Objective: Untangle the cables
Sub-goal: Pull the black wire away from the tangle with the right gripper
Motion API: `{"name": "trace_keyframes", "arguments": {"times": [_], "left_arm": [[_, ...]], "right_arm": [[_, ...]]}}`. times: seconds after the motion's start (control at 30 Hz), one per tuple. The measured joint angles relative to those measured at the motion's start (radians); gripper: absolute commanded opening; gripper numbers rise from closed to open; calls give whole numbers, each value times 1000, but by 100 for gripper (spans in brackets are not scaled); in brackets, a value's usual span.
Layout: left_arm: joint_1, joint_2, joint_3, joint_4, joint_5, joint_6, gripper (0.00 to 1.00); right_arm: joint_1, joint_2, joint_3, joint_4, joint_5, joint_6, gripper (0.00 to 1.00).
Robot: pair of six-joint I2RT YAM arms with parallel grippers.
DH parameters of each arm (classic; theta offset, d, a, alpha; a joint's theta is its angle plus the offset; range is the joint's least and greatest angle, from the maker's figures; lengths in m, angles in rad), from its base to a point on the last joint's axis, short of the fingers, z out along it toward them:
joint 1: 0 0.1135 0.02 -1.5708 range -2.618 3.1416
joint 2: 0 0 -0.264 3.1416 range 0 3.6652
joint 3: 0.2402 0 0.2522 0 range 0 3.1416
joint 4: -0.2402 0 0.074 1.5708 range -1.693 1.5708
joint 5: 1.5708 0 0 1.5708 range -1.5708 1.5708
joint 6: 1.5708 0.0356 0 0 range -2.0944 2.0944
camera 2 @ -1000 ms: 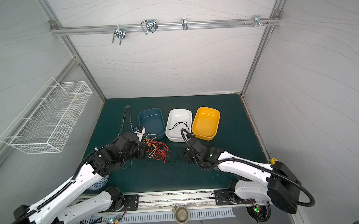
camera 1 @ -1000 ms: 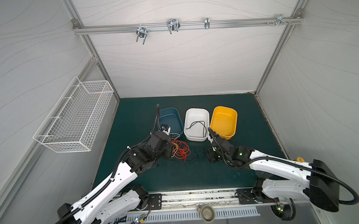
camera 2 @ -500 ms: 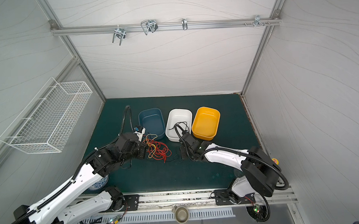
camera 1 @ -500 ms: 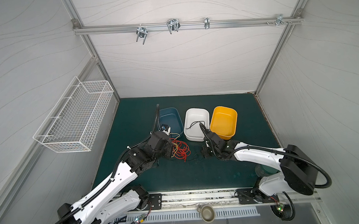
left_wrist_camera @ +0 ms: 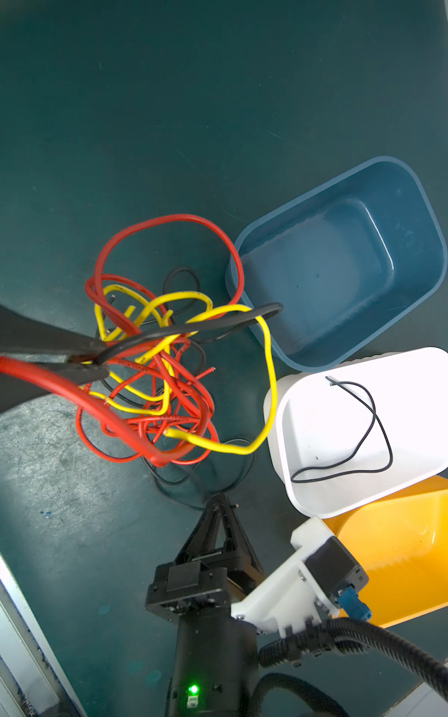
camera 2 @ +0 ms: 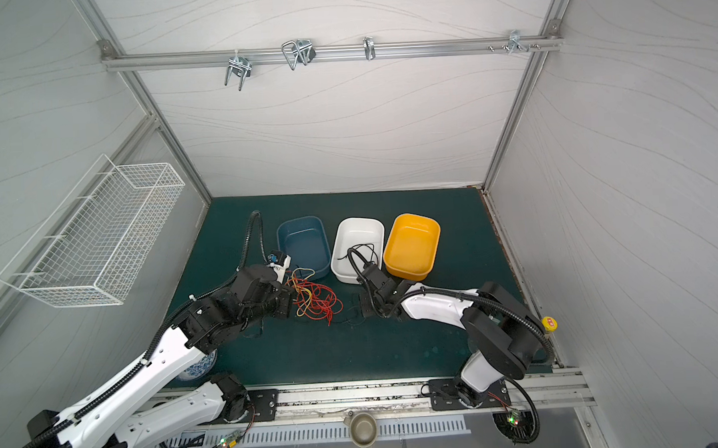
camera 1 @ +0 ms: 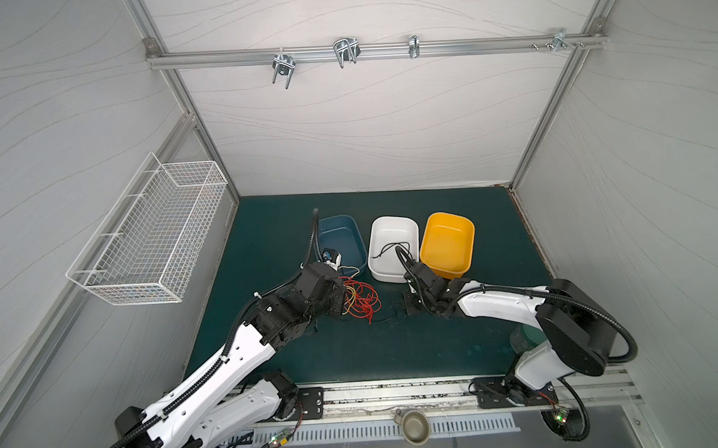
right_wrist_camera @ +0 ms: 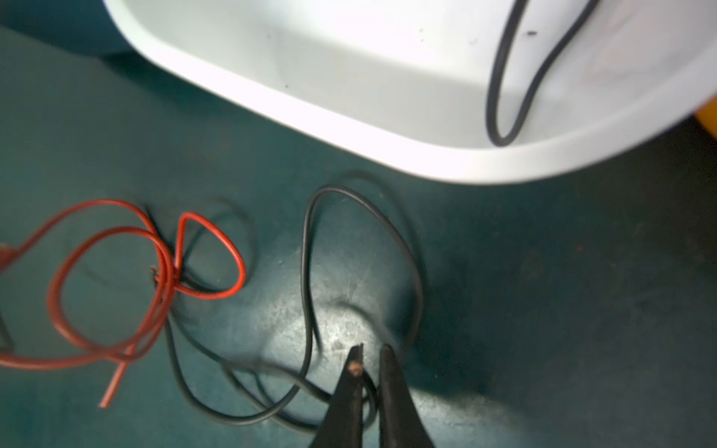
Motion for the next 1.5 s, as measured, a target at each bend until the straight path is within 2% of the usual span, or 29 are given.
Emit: {"name": "trace_keyframes", "arguments": {"times": [0.17,0.57,0.9,1.2,1.5], "left_arm": [[0,0,0,0,0,0,0],[0,0,0,0,0,0,0],[0,0,0,0,0,0,0],[0,2,0,0,0,0,0],[0,13,0,0,0,0,0]], "right_arm": [[0,-55,-13,-17,32,2,0],[-26,-408,-97,-173,130,2,0],[-33,-668,2,-375,172,-33,0],[-37,-731,167,-509,177,-86,0],[-37,-690,302,-557,45,-120,0]]}}
